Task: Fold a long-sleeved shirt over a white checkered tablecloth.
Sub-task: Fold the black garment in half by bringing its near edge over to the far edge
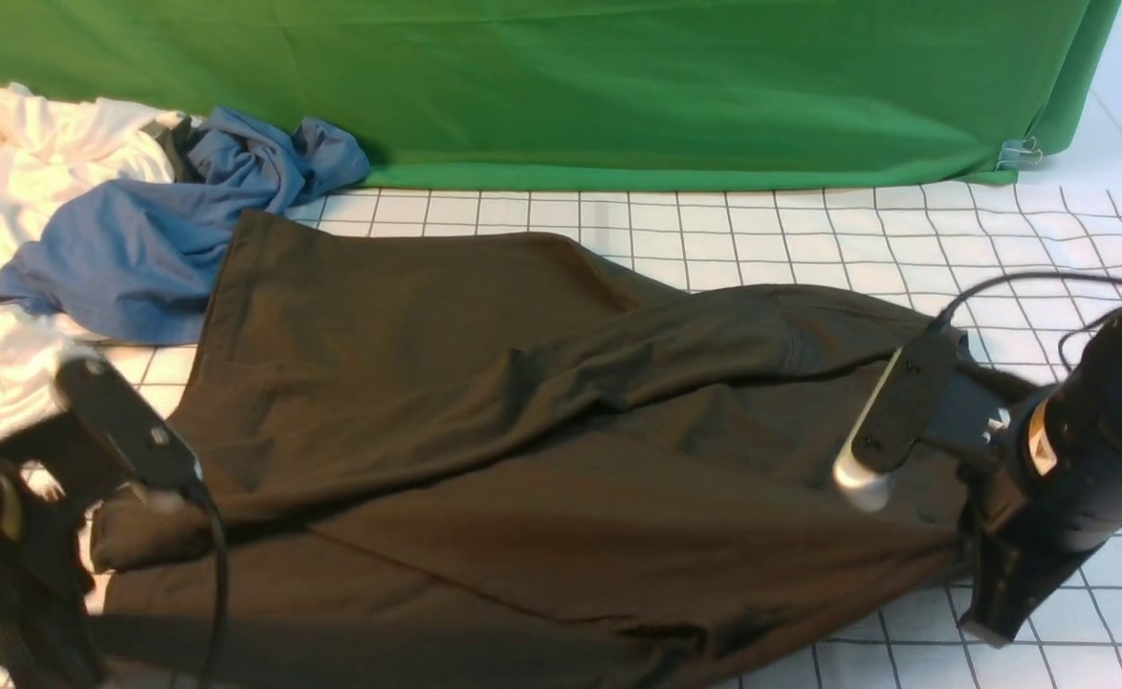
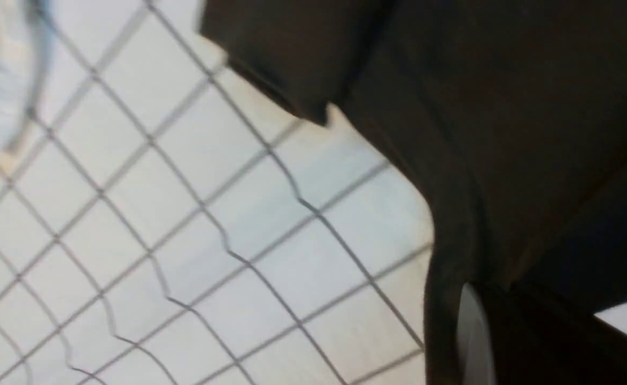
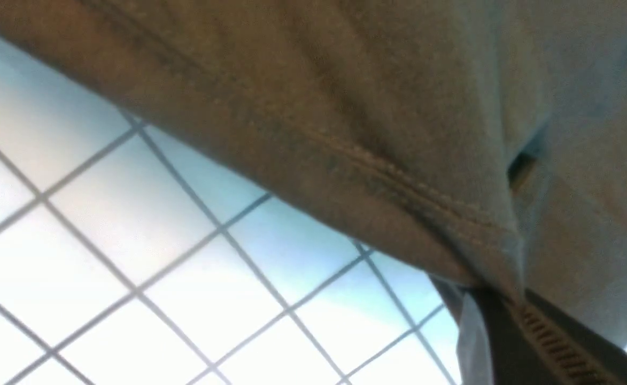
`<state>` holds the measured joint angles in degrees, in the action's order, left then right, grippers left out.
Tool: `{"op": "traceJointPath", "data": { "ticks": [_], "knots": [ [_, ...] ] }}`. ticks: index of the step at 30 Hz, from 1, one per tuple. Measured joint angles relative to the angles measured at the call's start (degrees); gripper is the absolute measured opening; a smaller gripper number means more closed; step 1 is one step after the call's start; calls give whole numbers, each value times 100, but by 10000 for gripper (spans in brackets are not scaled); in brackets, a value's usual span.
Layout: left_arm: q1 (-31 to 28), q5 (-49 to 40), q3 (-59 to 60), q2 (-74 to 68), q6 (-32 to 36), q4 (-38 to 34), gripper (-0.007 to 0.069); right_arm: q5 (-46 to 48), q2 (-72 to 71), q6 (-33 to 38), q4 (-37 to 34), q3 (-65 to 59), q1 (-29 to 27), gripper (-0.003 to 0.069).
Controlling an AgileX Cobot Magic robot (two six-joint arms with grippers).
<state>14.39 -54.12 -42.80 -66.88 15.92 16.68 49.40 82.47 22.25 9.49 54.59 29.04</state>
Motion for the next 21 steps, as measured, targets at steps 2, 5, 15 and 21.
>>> {"op": "traceJointPath", "data": {
  "ticks": [2, 5, 15, 21],
  "knots": [
    [-130, 117, -317, -15, 0, 7, -29, 23, 24, 5, 0, 208, 0, 25],
    [-268, 269, -851, -144, 71, 11, -29, 30, 183, 5, -7, 630, -91, 25],
    [-440, 406, -2657, -1425, 333, 159, -29, 8, 1254, 320, -29, 2403, -765, 25],
    [-446, 434, -3471, -2248, 351, 303, -29, 61, 1937, 455, -36, 3329, -871, 25]
  ]
}}
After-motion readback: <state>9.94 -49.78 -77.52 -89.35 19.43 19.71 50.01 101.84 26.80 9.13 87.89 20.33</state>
